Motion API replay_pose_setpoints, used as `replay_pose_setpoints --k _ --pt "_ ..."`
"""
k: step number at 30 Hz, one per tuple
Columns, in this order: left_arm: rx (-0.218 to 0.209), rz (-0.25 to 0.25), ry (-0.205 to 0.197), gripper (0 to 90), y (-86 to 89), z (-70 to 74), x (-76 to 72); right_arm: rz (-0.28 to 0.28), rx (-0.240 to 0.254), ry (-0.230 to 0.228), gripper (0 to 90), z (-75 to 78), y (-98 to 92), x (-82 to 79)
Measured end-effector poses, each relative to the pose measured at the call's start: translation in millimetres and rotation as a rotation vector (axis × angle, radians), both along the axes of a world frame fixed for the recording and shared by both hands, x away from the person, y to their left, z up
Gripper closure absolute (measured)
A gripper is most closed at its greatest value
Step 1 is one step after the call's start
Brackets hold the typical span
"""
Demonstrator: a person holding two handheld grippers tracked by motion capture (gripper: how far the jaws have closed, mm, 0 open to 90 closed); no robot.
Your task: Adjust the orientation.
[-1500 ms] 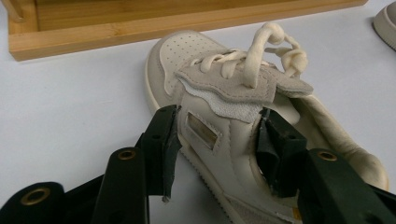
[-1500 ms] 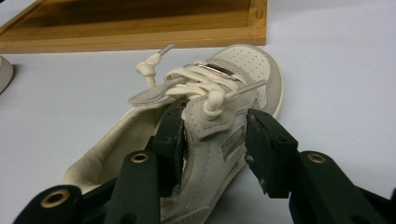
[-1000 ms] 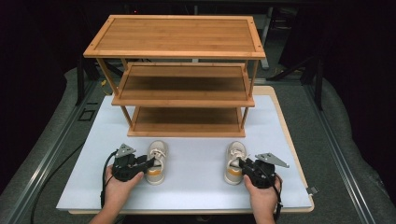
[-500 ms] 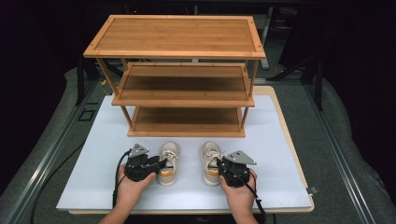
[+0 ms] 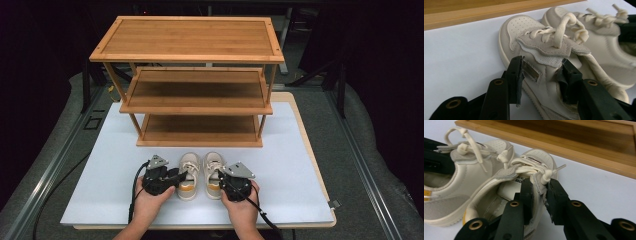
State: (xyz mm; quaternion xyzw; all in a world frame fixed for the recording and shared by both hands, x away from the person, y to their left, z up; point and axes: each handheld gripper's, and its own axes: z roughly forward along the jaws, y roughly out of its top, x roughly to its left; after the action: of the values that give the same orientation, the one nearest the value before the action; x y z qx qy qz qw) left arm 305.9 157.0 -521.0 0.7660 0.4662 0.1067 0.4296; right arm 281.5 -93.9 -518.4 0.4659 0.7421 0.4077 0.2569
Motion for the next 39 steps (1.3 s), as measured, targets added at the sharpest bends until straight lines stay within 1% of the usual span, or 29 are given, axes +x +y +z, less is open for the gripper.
replay_pose_setpoints --k 3,5,6,8,9,10,12,14,17,18,20,22,23,25,27,29,30,32,33,34,35,37,39 --pt "-0.005 -0.004 0.003 58.5 -0.6 -0.1 -1.8 0.006 -0.022 -0.014 72.5 -0.5 6.8 -3.0" --pt "-0.006 -0.003 -0.002 58.2 -1.2 -0.5 -3.3 -0.002 -0.036 -0.008 70.7 0.6 8.9 -4.2" --pt "-0.008 -0.003 -0.001 58.0 -1.0 -0.7 -3.5 -0.007 -0.026 -0.001 69.2 1.1 8.7 -4.5" --pt "-0.026 0.009 0.004 57.6 -1.4 -1.2 -3.5 -0.004 0.027 0.018 67.7 1.4 6.9 -4.7" --pt "-0.029 0.012 0.008 57.4 -2.0 -1.0 -3.1 0.007 0.047 0.02 67.9 1.8 5.6 -4.4" --pt "-0.028 0.019 0.005 57.2 -3.7 -1.0 -2.8 0.009 0.052 0.021 68.0 2.3 5.3 -4.2" --pt "-0.026 0.026 0.001 57.1 -7.7 -1.3 -1.3 0.013 0.038 0.023 69.0 2.7 5.0 -2.9" --pt "-0.01 0.038 -0.013 57.5 -11.1 -2.1 0.6 0.022 0.025 0.021 70.0 3.0 5.2 -1.8" --pt "-0.016 0.041 -0.012 57.6 -12.8 -2.5 2.5 0.022 0.018 0.026 70.4 3.7 4.0 -0.7" --pt "-0.021 0.046 -0.012 57.6 -12.5 -2.5 3.4 0.034 0.032 0.028 70.5 3.5 3.0 -0.1" --pt "-0.039 0.059 -0.011 57.8 -11.8 -2.9 5.8 0.032 0.018 0.026 70.9 3.7 2.1 0.2" --pt "-0.045 0.06 -0.006 57.7 -11.7 -3.5 7.8 0.046 0.022 0.029 71.0 3.9 1.1 1.0" --pt "-0.047 0.063 -0.006 57.8 -11.9 -3.7 8.2 0.04 0.016 0.032 71.0 4.5 0.8 1.1" --pt "-0.047 0.068 -0.011 57.7 -13.7 -4.1 7.6 0.039 0.009 0.033 71.3 4.9 0.2 1.2" --pt "-0.045 0.077 -0.015 57.5 -16.2 -4.8 5.7 0.054 0.002 0.026 71.5 4.9 0.8 1.2" --pt "-0.039 0.08 -0.017 57.0 -18.3 -4.9 3.6 0.044 -0.014 0.027 71.5 5.5 2.9 0.8" --pt "-0.04 0.081 -0.016 56.7 -18.2 -5.1 3.3 0.043 -0.018 0.027 71.4 5.8 3.8 0.6" --pt "-0.071 0.071 0.012 54.4 -14.5 -5.6 3.9 0.039 -0.025 0.032 71.0 6.7 3.9 0.2" --pt "-0.088 0.064 0.021 52.9 -12.3 -5.7 4.3 0.042 -0.01 0.03 70.4 6.8 2.8 0.3" --pt "-0.093 0.059 0.026 51.2 -10.9 -5.3 4.2 0.036 0.0 0.037 69.2 7.7 1.6 -0.2" --pt "-0.091 0.057 0.019 50.3 -10.4 -4.4 3.8 0.025 0.006 0.037 67.5 8.7 0.5 -0.7" --pt "-0.086 0.058 0.008 50.3 -11.1 -1.9 2.4 0.034 0.039 0.029 63.9 9.9 -1.4 -0.5" --pt "-0.08 0.055 -0.002 49.9 -12.1 0.0 0.8 0.01 0.047 0.029 61.6 10.9 -2.4 -0.9"
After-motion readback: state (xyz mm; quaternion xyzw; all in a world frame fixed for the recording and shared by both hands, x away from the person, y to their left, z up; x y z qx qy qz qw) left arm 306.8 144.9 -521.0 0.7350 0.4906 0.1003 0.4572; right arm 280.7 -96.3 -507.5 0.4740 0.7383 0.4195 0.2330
